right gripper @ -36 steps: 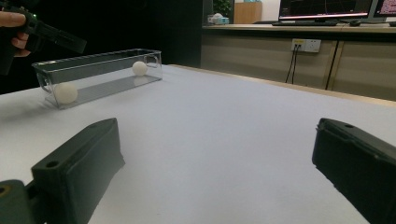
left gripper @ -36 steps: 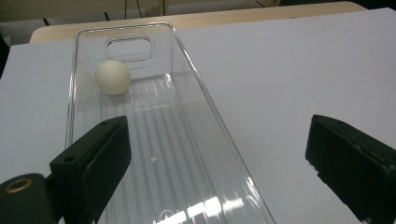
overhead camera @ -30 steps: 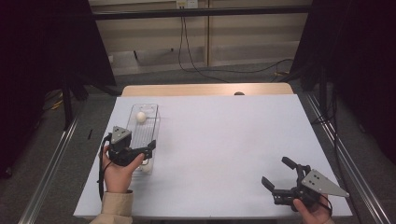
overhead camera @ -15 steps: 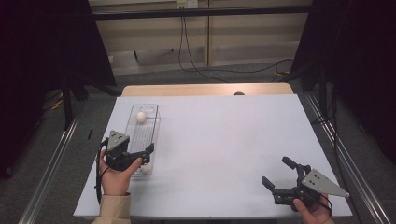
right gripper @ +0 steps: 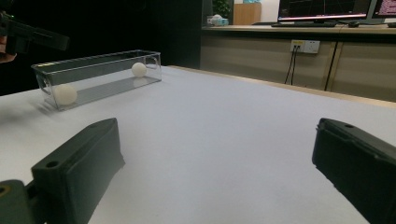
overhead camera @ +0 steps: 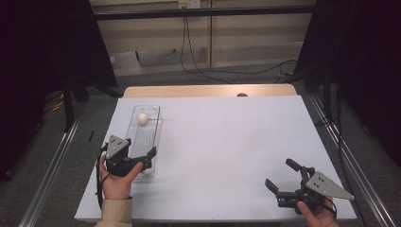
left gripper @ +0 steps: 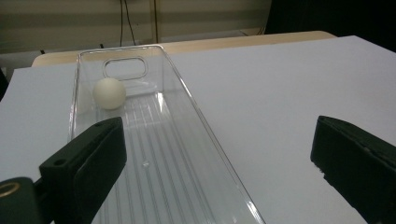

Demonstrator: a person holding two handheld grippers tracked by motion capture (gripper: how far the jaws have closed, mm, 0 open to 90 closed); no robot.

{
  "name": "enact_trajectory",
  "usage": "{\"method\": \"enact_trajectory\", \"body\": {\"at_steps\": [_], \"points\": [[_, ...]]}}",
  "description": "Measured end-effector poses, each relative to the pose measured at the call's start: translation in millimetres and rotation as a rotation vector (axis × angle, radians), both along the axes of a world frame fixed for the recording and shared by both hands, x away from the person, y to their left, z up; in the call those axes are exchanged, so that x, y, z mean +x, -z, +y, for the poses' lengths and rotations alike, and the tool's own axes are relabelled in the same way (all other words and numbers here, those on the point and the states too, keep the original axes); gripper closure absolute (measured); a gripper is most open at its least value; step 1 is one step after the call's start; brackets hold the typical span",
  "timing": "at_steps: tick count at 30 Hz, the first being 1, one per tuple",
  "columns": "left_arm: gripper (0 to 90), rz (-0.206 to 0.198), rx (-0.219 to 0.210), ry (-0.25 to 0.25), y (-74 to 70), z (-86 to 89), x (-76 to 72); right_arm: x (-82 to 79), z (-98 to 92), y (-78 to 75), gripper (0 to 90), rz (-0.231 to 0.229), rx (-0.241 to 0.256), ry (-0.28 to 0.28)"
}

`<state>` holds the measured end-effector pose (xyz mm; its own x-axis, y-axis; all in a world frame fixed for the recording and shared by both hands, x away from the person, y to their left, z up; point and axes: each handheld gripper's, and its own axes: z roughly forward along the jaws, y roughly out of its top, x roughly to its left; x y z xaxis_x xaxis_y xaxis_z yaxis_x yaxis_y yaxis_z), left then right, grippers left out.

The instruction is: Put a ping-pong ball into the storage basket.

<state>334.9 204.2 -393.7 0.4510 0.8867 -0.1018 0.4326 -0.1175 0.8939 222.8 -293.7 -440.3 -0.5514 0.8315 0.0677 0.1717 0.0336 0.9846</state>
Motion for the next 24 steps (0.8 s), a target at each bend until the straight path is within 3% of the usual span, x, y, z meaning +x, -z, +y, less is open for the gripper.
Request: {"method": "enact_trajectory", "body": {"at_steps": [24], "points": [[3.6,-0.029,0.001,-0.004,8.9,0.6,-13.3,-0.3,0.1,-0.2,0.9,-0.003,-0.004,-0.001]]}}
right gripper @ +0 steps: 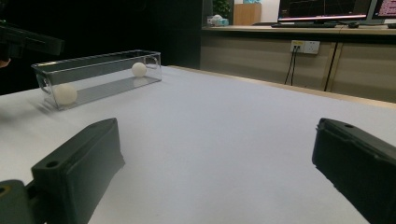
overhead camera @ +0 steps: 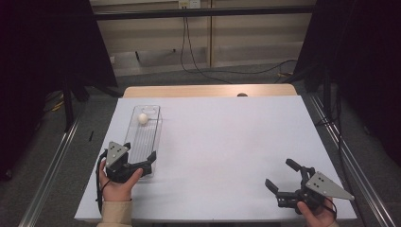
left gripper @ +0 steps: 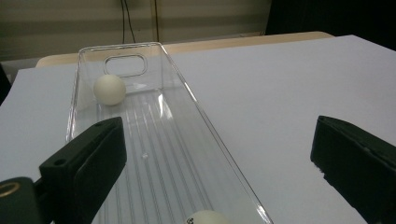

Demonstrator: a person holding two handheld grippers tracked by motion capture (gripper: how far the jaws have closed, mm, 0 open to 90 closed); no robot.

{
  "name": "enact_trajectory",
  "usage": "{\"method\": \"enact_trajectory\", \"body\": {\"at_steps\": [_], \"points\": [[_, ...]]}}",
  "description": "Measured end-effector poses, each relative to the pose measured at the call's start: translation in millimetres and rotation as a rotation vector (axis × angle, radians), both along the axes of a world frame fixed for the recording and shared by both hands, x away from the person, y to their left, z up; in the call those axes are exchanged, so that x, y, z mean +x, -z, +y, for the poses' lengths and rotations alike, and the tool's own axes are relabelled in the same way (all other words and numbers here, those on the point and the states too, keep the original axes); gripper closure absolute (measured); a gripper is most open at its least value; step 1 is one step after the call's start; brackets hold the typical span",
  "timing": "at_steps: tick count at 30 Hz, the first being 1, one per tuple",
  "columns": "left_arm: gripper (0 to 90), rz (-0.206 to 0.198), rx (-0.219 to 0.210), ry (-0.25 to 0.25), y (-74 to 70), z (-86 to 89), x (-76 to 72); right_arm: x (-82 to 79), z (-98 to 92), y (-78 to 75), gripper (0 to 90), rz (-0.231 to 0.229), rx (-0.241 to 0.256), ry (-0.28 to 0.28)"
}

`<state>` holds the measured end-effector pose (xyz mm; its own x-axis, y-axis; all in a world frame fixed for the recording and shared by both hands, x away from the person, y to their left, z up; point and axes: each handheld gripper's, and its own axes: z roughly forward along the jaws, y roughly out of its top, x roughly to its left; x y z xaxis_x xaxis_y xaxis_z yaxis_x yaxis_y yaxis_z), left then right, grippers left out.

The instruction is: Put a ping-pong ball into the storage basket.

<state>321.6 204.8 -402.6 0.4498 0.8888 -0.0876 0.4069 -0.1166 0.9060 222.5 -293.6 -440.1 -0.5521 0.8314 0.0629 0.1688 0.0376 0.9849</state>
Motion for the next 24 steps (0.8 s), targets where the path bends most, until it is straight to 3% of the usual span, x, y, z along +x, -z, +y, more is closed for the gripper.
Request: {"method": "enact_trajectory", "body": {"at_steps": [24], "points": [[3.6,-0.013,-0.01,-0.005,6.9,7.1,-10.7,-0.5,0.3,-0.5,0.8,-0.001,0.0,-0.003]]}}
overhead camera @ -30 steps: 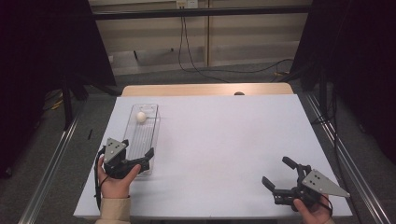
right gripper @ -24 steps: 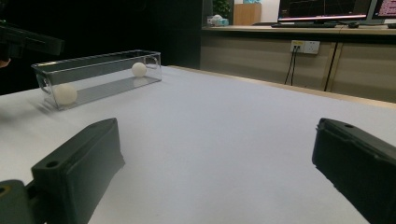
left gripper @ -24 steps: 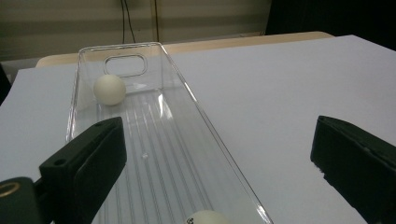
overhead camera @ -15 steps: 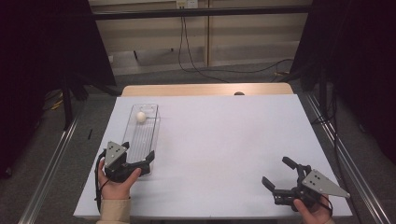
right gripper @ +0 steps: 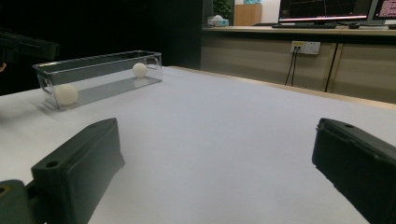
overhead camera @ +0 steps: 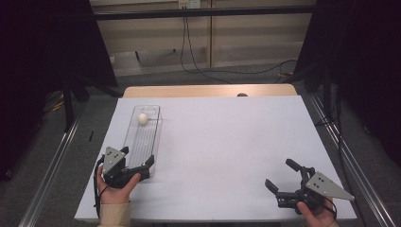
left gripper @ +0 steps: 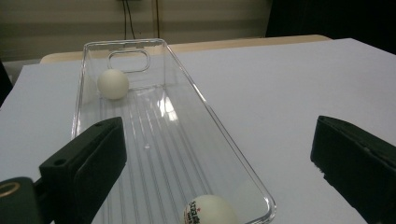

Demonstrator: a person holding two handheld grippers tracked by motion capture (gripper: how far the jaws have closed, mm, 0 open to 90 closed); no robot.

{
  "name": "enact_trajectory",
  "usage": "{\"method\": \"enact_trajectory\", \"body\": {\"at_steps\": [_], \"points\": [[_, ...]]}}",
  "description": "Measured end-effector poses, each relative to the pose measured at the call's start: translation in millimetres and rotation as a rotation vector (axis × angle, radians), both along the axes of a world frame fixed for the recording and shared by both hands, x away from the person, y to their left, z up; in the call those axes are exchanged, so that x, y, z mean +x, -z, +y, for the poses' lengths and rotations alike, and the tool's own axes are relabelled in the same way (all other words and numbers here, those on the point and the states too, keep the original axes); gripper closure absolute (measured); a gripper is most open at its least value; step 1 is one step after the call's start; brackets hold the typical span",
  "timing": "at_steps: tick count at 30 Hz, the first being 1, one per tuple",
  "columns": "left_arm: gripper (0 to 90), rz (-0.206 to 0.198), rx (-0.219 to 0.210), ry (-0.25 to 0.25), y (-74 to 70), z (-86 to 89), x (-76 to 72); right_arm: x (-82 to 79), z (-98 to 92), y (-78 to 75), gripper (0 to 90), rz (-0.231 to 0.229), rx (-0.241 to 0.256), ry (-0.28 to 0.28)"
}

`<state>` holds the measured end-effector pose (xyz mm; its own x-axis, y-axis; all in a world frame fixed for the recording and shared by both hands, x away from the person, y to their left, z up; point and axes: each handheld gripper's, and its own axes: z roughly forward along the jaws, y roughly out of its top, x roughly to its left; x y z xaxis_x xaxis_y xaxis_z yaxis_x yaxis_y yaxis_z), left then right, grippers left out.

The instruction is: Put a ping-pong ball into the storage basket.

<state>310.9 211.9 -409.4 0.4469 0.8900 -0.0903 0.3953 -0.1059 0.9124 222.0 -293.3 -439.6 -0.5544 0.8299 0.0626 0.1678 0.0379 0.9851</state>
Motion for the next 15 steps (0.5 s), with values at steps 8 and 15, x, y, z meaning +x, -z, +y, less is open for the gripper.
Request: {"method": "enact_trajectory", "body": {"at_steps": [8,15], "points": [[3.5,0.003,-0.004,0.004,5.7,0.7,-6.1,0.1,-0.3,0.1,0.9,0.0,-0.001,0.003],[3.3,0.008,-0.007,0.01,11.4,0.9,-9.8,0.0,0.8,0.2,0.9,0.001,-0.003,0.0]]}}
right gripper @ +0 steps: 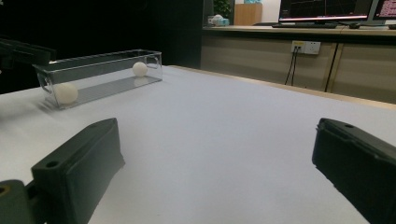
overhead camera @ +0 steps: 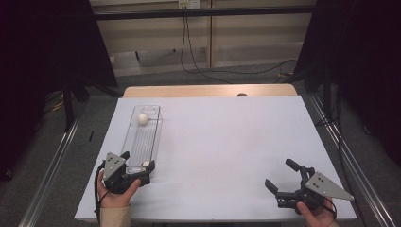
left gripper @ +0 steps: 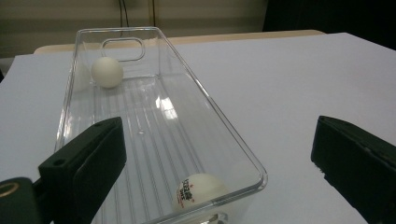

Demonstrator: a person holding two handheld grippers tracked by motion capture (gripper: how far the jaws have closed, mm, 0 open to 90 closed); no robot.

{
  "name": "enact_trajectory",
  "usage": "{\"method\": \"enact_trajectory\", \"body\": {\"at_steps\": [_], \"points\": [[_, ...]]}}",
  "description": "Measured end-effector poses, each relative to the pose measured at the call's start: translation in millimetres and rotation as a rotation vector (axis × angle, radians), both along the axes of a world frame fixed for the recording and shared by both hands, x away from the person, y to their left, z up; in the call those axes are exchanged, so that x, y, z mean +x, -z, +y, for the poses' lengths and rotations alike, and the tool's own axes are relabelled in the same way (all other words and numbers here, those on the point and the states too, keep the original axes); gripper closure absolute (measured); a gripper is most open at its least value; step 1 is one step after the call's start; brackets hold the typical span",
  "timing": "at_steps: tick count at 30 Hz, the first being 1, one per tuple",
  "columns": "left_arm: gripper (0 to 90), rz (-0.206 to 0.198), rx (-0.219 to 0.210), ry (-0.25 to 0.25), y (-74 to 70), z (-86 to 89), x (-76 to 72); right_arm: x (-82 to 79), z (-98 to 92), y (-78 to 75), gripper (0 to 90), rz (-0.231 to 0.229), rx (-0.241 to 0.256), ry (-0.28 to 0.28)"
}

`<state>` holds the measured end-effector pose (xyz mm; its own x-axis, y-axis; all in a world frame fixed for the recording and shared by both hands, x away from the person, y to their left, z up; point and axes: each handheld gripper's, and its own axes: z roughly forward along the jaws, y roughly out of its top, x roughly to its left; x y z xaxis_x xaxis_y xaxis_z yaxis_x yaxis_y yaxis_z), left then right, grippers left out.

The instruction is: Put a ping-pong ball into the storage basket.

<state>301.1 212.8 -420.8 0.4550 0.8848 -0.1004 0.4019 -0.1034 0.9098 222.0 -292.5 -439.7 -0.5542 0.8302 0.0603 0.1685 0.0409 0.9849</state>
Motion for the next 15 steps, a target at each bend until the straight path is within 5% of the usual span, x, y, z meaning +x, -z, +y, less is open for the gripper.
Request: {"method": "enact_trajectory", "body": {"at_steps": [15], "points": [[3.3,0.001,-0.036,-0.009,2.8,3.1,0.3,0.2,-0.4,0.4,0.8,0.0,-0.004,0.003]]}}
